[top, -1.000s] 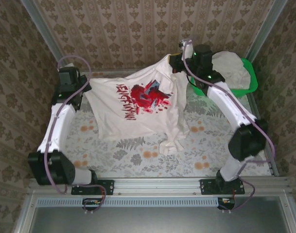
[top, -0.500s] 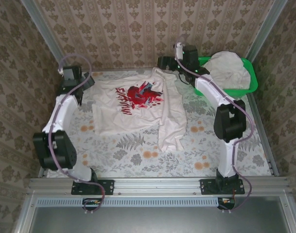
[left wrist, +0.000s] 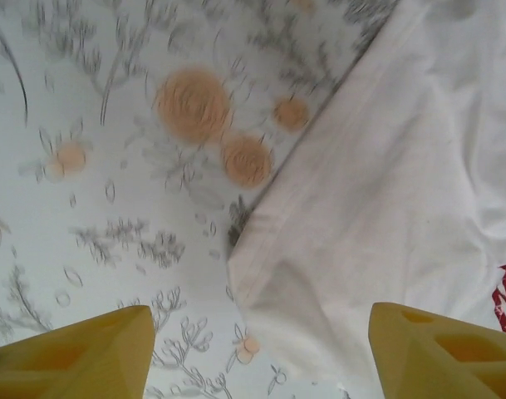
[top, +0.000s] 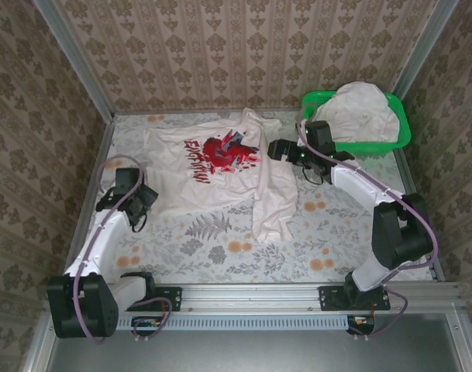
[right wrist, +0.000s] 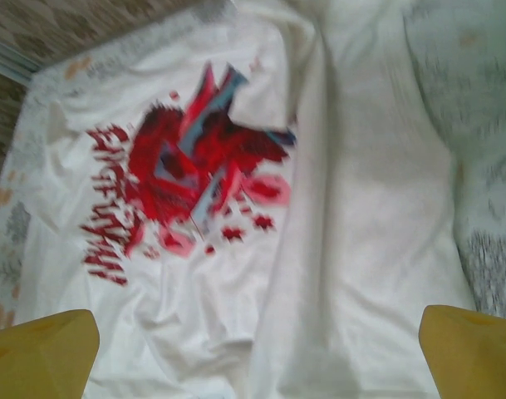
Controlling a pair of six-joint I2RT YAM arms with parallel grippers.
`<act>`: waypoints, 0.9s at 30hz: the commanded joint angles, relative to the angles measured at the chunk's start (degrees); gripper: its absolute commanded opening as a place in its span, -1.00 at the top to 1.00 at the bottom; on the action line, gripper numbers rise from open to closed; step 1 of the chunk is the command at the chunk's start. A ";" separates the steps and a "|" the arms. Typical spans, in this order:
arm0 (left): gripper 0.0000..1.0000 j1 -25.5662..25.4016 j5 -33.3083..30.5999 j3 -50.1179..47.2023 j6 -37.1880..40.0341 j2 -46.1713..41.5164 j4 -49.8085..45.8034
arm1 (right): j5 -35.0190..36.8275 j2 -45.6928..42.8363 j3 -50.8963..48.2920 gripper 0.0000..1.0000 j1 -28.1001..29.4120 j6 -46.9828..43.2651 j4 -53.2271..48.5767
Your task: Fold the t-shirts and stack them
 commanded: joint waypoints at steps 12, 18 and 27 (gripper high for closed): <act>0.28 -0.78 6.83 -2.29 -14.89 11.86 7.21 | 0.11 -0.43 -0.33 -1.00 1.45 3.08 -0.81; 0.46 -0.66 6.87 -5.00 -18.79 13.05 10.36 | 0.29 -0.71 -1.08 -1.00 1.48 3.41 -0.71; 0.41 -0.50 8.07 -3.77 -19.33 19.14 15.46 | 0.03 -1.01 -1.99 -1.00 1.41 3.79 -1.29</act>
